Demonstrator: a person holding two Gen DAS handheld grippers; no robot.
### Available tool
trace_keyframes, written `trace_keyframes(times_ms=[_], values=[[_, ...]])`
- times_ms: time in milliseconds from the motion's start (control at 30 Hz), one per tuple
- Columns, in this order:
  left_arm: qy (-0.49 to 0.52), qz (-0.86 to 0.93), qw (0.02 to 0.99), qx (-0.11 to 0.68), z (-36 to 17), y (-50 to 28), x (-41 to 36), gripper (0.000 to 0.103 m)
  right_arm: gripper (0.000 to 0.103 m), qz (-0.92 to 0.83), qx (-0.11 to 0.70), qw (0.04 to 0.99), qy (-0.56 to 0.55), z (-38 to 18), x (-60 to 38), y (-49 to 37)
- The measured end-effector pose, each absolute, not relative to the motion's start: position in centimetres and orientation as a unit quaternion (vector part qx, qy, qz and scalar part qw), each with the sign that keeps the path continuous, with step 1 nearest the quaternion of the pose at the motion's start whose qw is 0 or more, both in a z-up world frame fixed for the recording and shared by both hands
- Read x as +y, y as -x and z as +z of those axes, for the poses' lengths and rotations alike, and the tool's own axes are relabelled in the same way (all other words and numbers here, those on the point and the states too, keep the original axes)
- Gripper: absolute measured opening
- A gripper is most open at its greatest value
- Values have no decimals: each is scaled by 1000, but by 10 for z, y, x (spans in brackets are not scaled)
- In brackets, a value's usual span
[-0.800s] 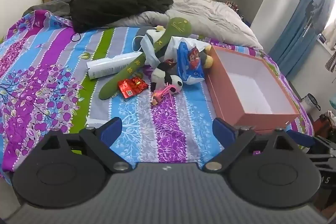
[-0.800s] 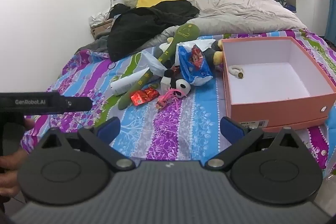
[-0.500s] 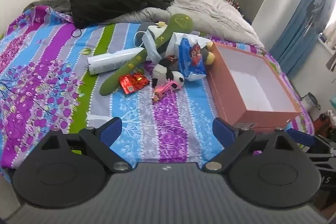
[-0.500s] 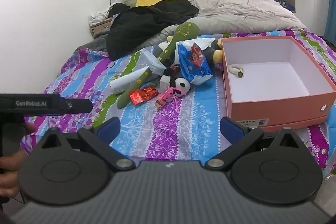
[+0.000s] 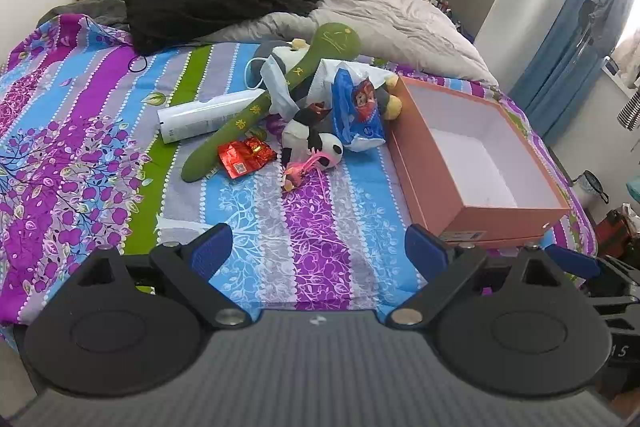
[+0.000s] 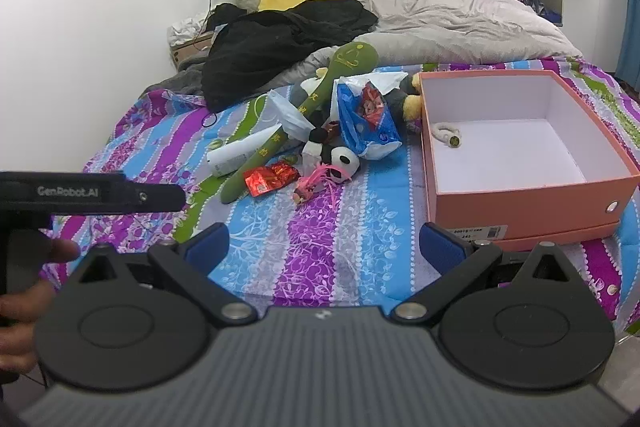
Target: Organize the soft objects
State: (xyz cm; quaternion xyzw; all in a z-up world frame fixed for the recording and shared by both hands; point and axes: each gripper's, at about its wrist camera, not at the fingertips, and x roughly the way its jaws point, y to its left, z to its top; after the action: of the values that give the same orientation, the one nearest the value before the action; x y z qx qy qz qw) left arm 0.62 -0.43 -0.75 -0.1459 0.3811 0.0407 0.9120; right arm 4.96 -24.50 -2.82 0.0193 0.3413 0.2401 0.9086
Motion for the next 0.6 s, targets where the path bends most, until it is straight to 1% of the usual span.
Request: trace_keyframes(times_ms=[600], values=[[136, 34, 915, 378, -6, -7, -6, 96, 103, 227, 336, 914, -21, -27, -250, -51]])
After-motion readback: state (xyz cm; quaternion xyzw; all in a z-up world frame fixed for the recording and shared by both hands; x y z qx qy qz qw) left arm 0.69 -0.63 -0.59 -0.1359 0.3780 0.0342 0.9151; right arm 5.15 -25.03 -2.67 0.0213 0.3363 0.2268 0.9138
